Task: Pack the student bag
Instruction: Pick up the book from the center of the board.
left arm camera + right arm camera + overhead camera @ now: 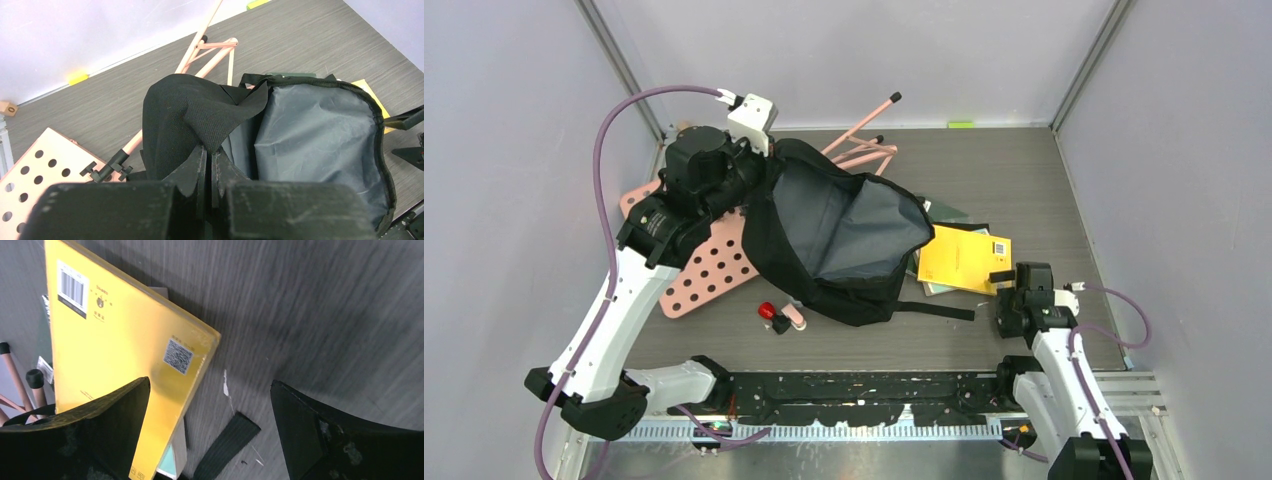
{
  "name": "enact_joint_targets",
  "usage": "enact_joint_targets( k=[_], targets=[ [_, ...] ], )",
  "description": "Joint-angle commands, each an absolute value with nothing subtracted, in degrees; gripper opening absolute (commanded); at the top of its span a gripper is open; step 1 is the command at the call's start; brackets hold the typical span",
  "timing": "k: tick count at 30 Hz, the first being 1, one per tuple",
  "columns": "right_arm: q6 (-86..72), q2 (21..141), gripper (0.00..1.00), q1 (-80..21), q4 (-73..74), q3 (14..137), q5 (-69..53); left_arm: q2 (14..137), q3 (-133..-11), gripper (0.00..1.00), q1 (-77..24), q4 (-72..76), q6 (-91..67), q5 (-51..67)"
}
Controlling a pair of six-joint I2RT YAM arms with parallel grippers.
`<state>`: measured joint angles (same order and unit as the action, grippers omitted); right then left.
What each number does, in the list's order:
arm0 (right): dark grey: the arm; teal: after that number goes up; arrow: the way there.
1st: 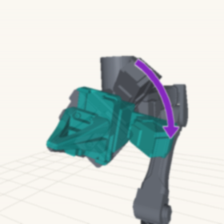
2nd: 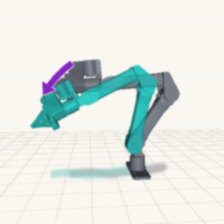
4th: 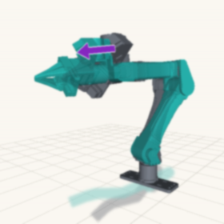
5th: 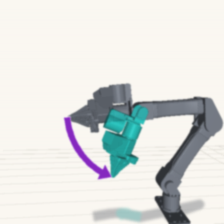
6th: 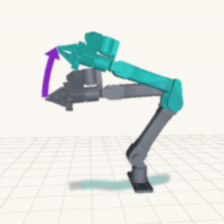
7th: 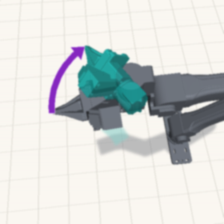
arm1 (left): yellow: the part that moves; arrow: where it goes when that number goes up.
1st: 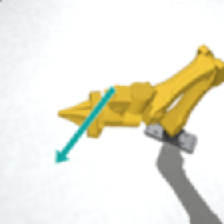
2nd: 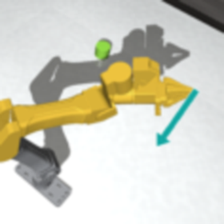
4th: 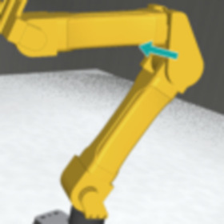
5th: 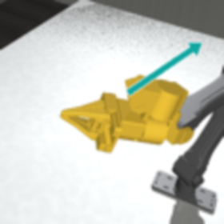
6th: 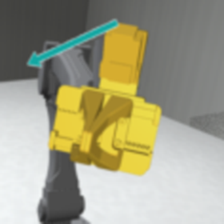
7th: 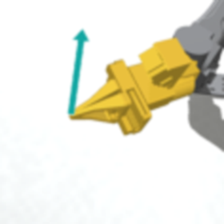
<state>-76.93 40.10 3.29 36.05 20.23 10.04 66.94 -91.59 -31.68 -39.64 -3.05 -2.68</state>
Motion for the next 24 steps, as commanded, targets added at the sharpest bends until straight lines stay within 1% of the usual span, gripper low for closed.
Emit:
enact_joint_targets(
  k=[1, 4, 12, 14, 16, 17, 19, 22, 24],
  targets=[
    [-78.2, 40.4, 0.96, 3.5, 23.3, 17.6, 12.9, 65.4, -92.3, 0.0, -31.4, -35.0, -4.1, -1.2],
    [-79.1, 41.2, 0.95, 3.5, 17.2, 14.5, 13.1, 65.5, -92.4, 0.0, -31.4, -35.0, -4.1, -1.1],
    [-76.8, 49.4, 0.93, 3.5, 3.4, 11.8, 14.6, 65.6, -92.6, 0.0, -31.4, -35.0, -4.0, -0.9],
    [-76.2, 51.8, 0.9, 3.5, -1.2, 11.1, 14.3, 65.6, -92.6, 0.0, -31.4, -34.9, -4.0, -0.8],
    [-74.7, 53.8, 0.78, 3.5, -4.9, 10.9, 13.7, 65.6, -92.7, 0.0, -31.4, -35.0, -4.0, -0.9],
    [-74.2, 54.3, 0.69, 3.5, -5.8, 11.1, 13.4, 65.7, -92.7, 0.0, -31.3, -35.0, -4.0, -0.9],
    [-72.8, 55.3, 0.6, 3.5, -8.1, 11.5, 12.7, 65.5, -92.7, 0.0, -31.4, -35.0, -3.9, -0.9],
    [-69.7, 55.0, 0.51, 3.5, -12.1, 12.0, 12.5, 65.5, -92.7, 0.0, -31.4, -35.0, -3.7, -1.1],
    [-67.6, 54.6, 0.38, 3.5, -13.3, 13.3, 12.8, 65.5, -92.6, 0.0, -31.4, -35.0, -3.7, -1.1]
  ],
)
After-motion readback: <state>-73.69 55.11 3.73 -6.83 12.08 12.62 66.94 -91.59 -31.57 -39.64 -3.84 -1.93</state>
